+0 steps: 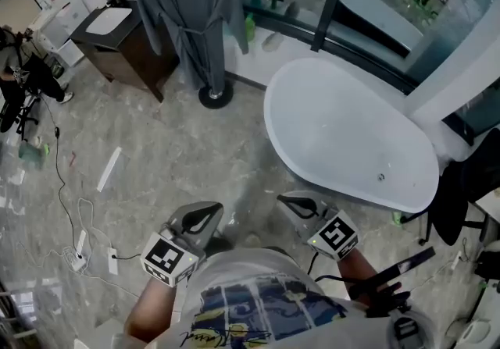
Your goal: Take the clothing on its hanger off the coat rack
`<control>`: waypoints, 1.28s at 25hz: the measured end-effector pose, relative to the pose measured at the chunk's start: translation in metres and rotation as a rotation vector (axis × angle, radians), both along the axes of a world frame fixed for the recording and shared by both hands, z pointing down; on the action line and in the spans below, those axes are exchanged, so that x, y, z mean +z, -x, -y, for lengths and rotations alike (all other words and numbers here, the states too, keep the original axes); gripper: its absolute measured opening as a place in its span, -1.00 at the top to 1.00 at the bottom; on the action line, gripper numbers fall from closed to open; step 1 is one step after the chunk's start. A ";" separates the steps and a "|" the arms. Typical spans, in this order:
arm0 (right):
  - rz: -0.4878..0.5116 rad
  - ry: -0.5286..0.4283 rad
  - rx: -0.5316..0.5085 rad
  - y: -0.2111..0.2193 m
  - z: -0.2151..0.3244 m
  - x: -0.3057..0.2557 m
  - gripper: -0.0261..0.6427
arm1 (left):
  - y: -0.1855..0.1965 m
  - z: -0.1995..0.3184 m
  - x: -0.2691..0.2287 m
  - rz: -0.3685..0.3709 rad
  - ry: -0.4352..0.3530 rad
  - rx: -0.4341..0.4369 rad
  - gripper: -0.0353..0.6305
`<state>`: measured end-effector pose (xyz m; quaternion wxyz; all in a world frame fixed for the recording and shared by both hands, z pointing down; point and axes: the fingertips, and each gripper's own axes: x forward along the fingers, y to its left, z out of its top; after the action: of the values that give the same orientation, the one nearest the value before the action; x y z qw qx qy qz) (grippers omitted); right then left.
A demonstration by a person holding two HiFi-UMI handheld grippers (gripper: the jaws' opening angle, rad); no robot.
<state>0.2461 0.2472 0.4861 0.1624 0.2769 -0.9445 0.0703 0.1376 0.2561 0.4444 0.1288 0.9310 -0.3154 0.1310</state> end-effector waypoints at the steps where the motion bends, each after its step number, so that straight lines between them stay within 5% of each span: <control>1: -0.007 0.001 0.003 -0.001 0.002 0.001 0.92 | 0.002 0.002 -0.001 -0.004 -0.008 -0.009 0.89; 7: -0.011 0.021 0.010 0.015 0.032 0.009 0.72 | 0.033 0.026 0.005 -0.028 0.004 -0.073 0.89; 15: -0.027 0.020 0.038 0.065 0.112 0.018 0.71 | 0.092 0.114 0.021 -0.072 -0.002 -0.101 0.89; 25: -0.132 -0.065 0.046 0.134 0.281 -0.016 0.63 | 0.174 0.238 -0.004 -0.065 -0.050 -0.023 0.76; 32: -0.245 -0.120 0.008 0.144 0.388 -0.033 0.58 | 0.207 0.298 -0.012 -0.087 -0.051 -0.063 0.75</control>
<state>0.1024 -0.1412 0.4531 0.2594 0.2965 -0.9189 -0.0201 -0.0698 -0.0415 0.4327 0.1228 0.9285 -0.3417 0.0783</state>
